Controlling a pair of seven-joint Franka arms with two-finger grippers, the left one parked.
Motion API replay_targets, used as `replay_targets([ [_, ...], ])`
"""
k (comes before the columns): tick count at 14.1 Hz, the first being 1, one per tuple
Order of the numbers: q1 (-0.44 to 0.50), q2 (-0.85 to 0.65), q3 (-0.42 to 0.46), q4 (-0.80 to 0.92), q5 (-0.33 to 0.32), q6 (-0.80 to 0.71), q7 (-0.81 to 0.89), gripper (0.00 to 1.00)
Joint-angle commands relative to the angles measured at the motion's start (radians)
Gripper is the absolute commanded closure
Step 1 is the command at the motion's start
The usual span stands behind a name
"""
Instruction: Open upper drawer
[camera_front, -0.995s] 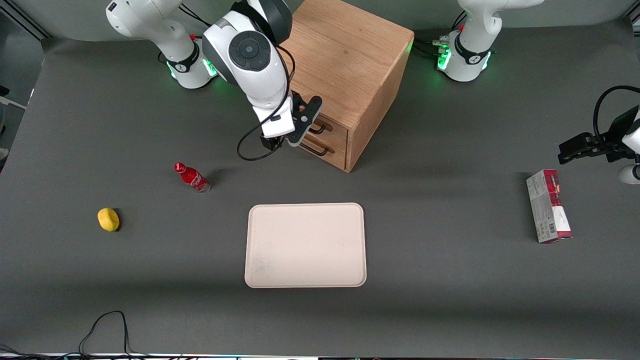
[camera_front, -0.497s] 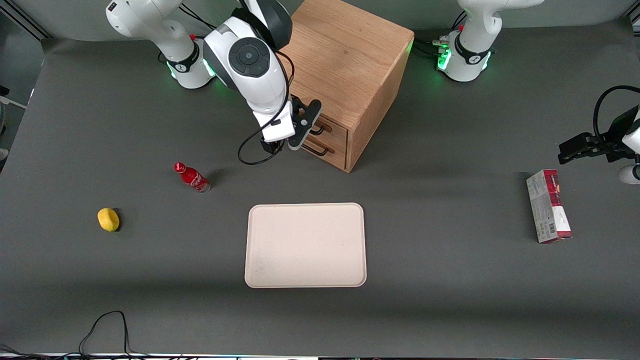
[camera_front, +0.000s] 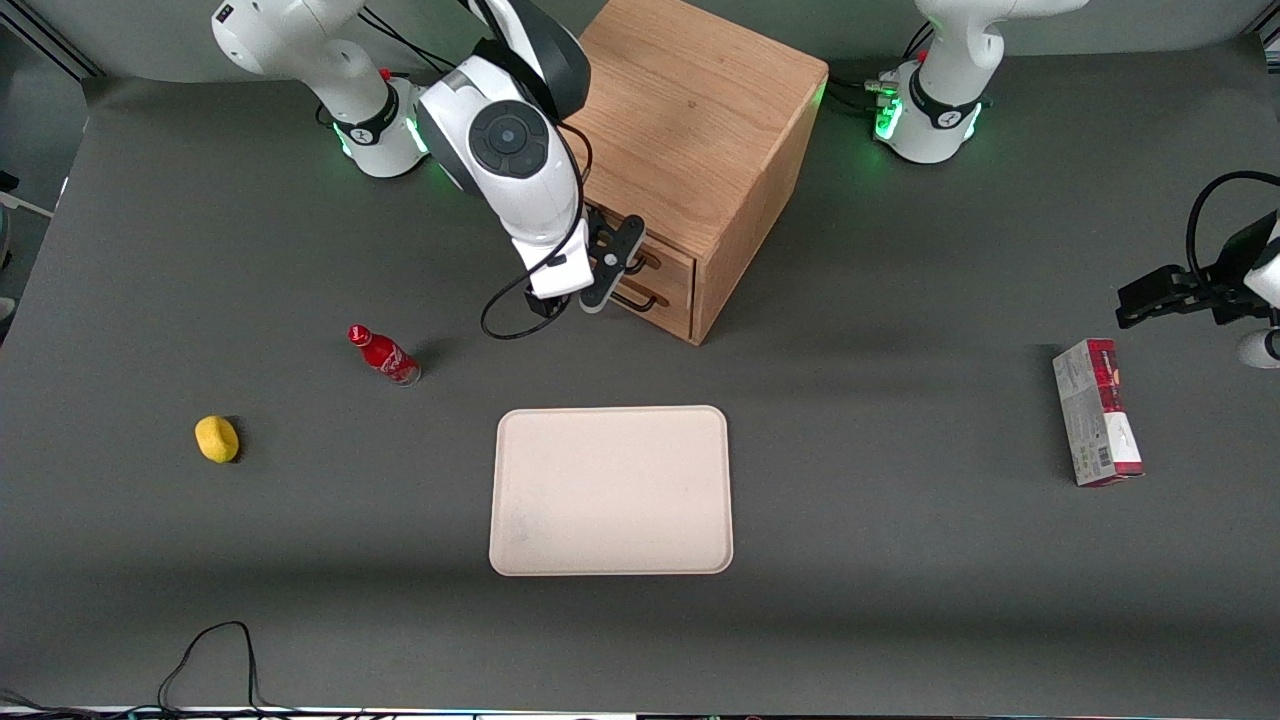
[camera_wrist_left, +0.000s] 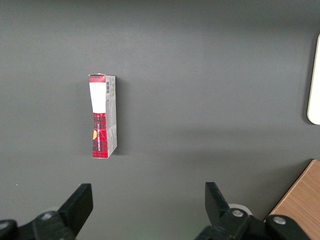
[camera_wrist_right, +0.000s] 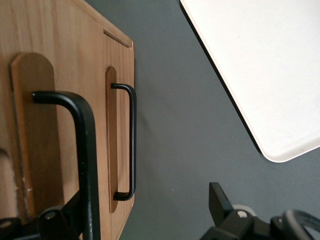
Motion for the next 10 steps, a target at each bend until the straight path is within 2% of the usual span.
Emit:
replay_targets([
  [1,0.000,-0.006,-0.002,0.002,0.020,0.005,-0.032,0.00],
  [10,-0.007,0.009,-0.008,0.009,0.010,0.016,-0.033,0.00],
])
